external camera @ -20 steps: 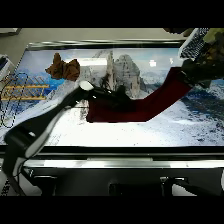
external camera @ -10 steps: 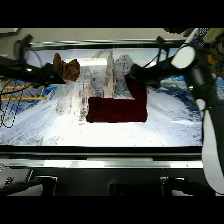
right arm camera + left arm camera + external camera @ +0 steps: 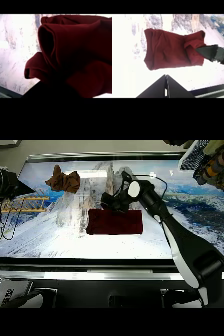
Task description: Fold the clothes and pants, and hang the long-sleeved shirts on hangers.
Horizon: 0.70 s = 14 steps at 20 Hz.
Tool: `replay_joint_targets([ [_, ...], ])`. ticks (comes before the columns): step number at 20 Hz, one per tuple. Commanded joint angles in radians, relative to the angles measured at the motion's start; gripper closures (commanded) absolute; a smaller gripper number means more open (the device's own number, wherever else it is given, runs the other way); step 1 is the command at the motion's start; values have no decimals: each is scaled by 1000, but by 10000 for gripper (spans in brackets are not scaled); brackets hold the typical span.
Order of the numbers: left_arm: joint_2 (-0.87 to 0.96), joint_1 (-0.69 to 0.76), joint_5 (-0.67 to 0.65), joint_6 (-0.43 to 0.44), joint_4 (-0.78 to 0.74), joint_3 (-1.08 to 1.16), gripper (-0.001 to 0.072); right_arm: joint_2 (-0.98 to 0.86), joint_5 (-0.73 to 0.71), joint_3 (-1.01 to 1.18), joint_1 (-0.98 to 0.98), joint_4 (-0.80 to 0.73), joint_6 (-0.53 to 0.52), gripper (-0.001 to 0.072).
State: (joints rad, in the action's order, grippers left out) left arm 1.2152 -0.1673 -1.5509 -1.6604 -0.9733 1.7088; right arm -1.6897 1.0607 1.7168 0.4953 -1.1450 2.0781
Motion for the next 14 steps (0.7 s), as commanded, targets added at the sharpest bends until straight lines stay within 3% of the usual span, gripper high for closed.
replay_joint_targets([
  [1, -8, -10, -3, 3, -4, 0, 692, -53, -31, 1, 15, 47, 14, 687],
  [2, -8, -10, -2, 3, -4, 0, 691, -58, -31, 1, 15, 56, 13, 681],
  [4, -7, -10, -1, 3, -4, 0, 691, -61, -31, 1, 15, 60, 13, 595],
  [8, -4, -10, 0, 3, -4, 0, 692, -60, -20, 1, 15, 176, -17, 298],
  [11, 0, -10, 7, 2, -4, -1, 691, -41, 24, 1, 13, 306, -103, 268],
  [14, 0, -10, 15, 1, -4, -1, 691, 25, 44, 1, -17, 286, -121, 268],
])
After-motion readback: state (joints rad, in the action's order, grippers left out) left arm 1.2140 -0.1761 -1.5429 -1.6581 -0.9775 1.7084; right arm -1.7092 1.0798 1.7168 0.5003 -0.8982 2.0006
